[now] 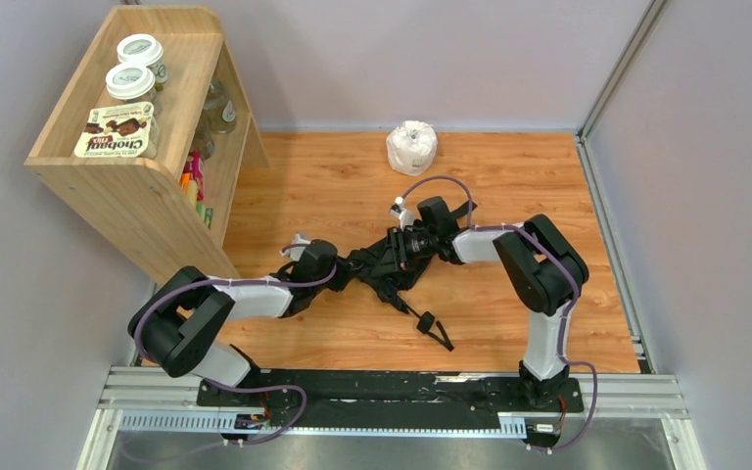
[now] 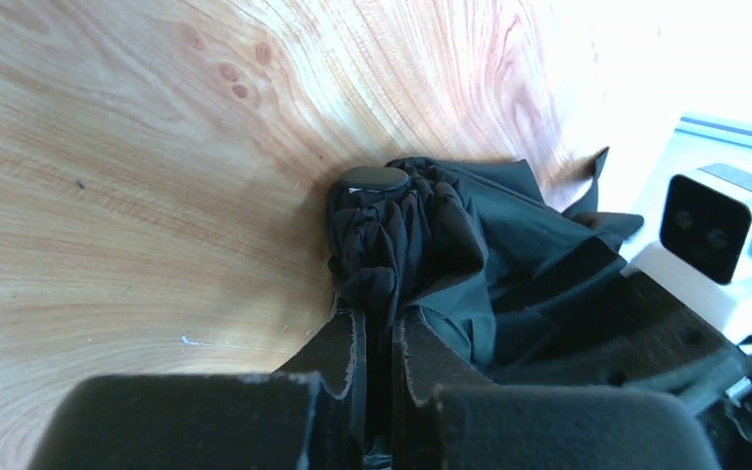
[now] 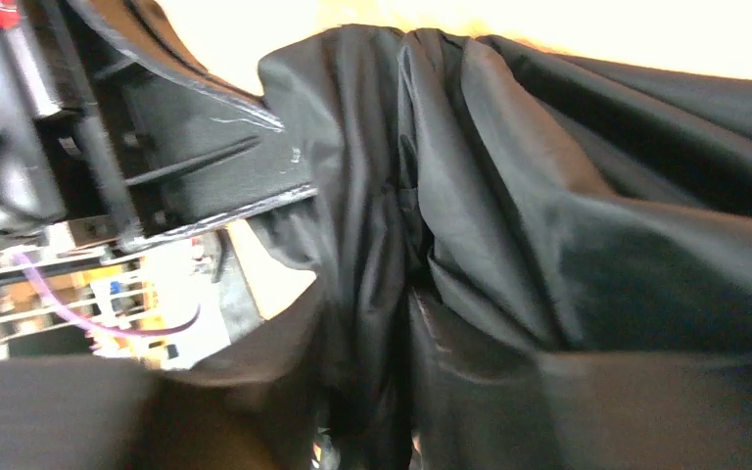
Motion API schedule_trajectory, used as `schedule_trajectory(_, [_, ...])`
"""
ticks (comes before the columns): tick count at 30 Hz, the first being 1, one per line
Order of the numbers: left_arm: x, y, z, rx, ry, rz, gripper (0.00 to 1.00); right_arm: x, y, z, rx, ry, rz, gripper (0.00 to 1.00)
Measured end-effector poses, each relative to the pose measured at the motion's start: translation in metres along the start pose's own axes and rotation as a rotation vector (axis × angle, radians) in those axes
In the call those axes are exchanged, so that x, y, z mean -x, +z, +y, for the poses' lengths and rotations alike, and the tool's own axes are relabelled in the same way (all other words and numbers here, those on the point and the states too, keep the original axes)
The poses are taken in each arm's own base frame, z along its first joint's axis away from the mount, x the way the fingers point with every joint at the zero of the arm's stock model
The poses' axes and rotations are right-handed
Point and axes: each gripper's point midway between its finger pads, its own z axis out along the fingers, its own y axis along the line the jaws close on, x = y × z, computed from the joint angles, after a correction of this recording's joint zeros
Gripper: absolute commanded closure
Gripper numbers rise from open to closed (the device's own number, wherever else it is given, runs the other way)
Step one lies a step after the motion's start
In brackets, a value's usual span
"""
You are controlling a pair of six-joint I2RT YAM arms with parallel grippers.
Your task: Put away the umbrella
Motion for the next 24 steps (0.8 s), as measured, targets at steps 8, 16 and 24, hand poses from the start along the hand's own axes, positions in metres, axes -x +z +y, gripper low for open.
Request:
schedule_trajectory(8, [-0.005, -0.004, 0.000, 0.095, 0.044, 0.035, 1.00, -0.012, -0.008, 0.025, -0.279, -0.271, 0.032, 0.12])
schedule_trajectory(16, [-0.008, -0.006, 0.001, 0.141, 0.062, 0.056, 1.00, -0.010, -0.030, 0.053, -0.544, -0.715, -0.073, 0.02])
schedule_trajectory(24, [-0.010, -0.010, 0.004, 0.189, 0.070, 0.081, 1.00, -0.020, -0.017, 0.043, -0.720, -0.961, -0.063, 0.05])
